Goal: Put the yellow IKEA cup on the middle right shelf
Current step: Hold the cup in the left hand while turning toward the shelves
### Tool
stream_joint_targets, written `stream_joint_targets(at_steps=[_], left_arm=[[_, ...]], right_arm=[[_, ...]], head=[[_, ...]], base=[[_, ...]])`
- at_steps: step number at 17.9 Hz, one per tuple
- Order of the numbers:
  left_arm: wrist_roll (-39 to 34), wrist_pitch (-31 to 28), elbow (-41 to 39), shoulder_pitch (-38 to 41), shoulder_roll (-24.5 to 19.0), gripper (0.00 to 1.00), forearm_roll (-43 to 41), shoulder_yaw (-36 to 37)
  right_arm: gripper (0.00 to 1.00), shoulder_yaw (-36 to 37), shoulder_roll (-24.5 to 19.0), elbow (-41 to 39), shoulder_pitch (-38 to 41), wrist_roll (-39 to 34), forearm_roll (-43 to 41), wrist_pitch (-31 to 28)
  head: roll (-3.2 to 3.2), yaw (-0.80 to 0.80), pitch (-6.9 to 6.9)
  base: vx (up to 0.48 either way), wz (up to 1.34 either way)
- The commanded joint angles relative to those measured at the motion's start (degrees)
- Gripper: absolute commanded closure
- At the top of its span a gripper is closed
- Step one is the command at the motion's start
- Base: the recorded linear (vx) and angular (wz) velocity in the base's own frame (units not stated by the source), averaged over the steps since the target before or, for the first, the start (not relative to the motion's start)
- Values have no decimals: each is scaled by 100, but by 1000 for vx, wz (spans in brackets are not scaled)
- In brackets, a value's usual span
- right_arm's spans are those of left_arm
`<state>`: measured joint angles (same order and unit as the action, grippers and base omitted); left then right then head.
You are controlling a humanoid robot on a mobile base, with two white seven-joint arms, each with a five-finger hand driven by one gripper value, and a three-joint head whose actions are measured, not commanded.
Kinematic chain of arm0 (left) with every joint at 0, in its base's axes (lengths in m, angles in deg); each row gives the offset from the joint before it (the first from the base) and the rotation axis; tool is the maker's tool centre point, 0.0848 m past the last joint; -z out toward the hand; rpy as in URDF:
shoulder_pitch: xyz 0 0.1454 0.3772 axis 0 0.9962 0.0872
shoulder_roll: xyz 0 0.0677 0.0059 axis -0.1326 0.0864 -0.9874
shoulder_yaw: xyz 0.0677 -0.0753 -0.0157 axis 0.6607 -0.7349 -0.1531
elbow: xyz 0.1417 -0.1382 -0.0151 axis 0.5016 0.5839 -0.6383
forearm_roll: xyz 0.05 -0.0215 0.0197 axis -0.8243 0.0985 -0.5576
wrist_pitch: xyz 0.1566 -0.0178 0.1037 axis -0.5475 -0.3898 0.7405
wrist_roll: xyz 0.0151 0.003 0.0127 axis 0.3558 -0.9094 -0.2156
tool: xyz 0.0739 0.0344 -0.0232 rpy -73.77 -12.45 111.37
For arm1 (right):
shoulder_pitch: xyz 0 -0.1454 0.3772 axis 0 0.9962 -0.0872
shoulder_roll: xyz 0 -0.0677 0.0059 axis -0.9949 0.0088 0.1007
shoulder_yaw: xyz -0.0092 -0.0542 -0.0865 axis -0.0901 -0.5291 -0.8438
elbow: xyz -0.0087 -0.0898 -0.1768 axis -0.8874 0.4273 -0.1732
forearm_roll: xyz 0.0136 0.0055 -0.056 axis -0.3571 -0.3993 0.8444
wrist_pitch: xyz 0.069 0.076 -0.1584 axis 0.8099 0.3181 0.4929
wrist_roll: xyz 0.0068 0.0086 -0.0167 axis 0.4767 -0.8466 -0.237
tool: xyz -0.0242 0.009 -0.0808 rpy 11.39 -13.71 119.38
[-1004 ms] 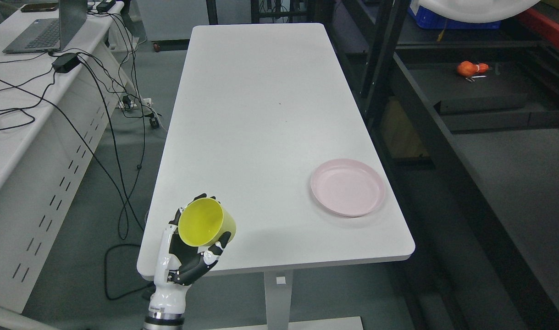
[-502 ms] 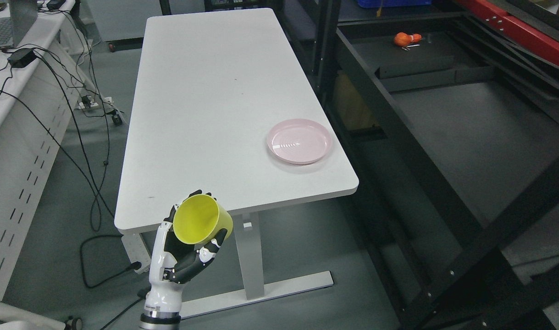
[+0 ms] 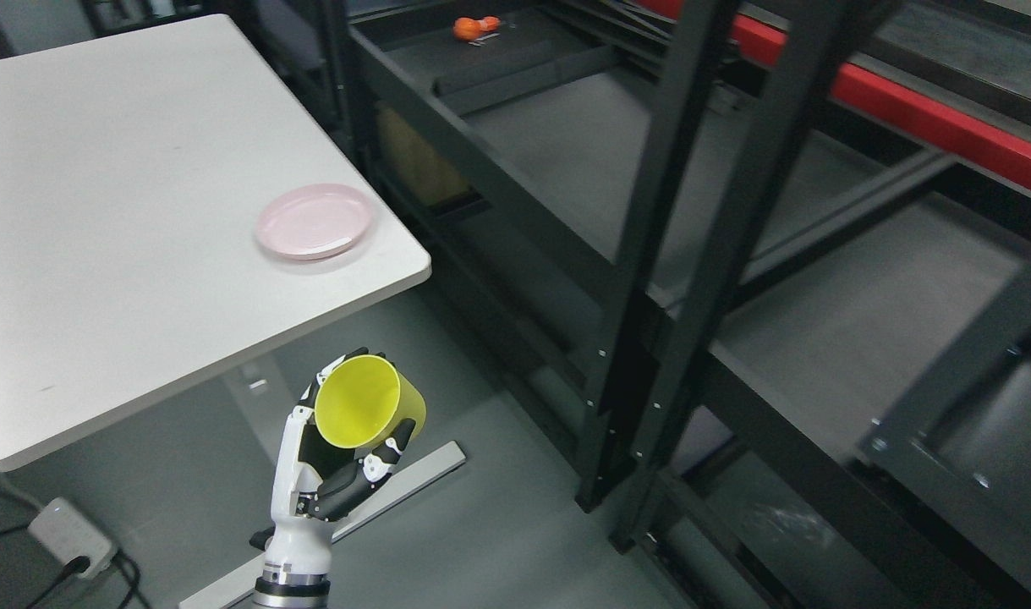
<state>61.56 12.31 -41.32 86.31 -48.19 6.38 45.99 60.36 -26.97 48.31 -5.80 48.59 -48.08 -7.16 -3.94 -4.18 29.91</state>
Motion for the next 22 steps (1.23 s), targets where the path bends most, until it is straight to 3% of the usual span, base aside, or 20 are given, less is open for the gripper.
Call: stream_joint_targets(at_steps=[1,15,20,22], left_arm=[[-7,-3,67,-6,-100,98,0,-36],[2,67,51,-59,-100,98,-9,253],[2,225,-55,-191,-100,98,0,324],[10,584,-81,-235,-100,98,-9,612]], right_arm=[[1,-97,100,0,79,-4,-141,-5],[1,-97,100,0,79,-4,-141,-5],[1,-97,100,0,79,-4,-141,-5],[1,-97,100,0,79,-4,-141,-5]], head=[[0,0,0],[0,0,-1],[0,0,-2],[0,0,-4]], base=[[-265,-1063],[-146,-941],[21,-450],[56,-211]])
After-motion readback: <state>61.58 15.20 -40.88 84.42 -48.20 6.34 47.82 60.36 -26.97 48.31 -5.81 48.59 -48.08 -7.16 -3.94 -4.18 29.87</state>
